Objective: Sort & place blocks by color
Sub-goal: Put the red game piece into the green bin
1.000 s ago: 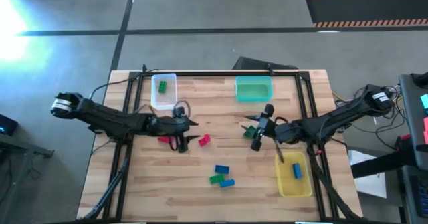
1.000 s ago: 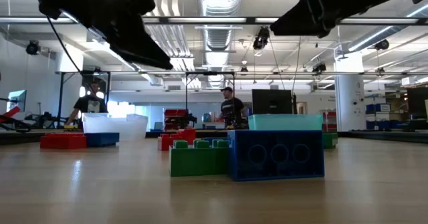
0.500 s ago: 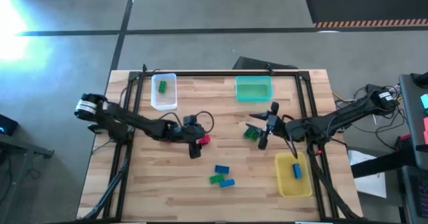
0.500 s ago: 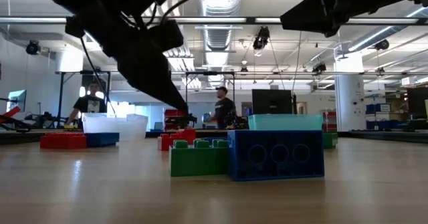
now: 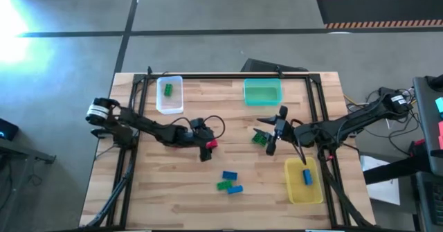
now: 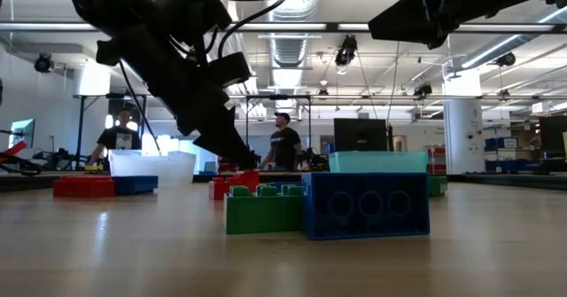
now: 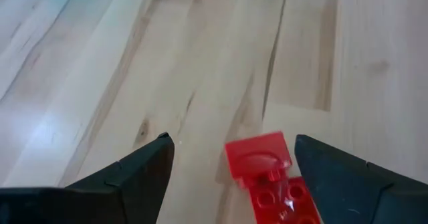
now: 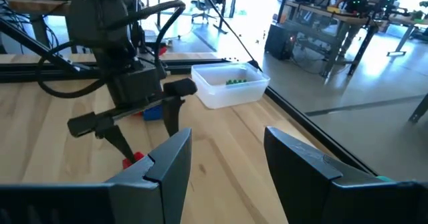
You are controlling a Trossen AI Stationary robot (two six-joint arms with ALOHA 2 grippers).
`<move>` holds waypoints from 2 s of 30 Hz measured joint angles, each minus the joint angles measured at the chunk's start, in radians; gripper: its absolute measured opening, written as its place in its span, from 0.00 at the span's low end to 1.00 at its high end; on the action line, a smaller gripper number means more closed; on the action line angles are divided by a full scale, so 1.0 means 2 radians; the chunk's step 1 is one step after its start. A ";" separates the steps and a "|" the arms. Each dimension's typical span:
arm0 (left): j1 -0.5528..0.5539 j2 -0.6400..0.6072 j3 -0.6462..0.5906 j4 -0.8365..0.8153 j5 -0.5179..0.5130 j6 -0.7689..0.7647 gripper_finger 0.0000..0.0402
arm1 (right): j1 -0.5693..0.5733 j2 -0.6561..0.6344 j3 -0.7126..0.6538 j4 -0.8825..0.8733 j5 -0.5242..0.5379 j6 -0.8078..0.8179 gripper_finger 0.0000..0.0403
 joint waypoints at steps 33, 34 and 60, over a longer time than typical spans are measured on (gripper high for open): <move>0.000 -0.010 0.011 0.040 0.000 0.022 0.30 | 0.000 0.001 -0.004 -0.003 -0.006 0.001 0.44; 0.000 -0.021 0.011 0.051 0.000 0.029 0.30 | 0.000 0.002 -0.006 -0.002 -0.016 0.001 0.44; -0.001 -0.144 -0.019 0.295 0.057 -0.054 0.30 | 0.070 0.225 0.077 0.272 0.068 -0.328 0.44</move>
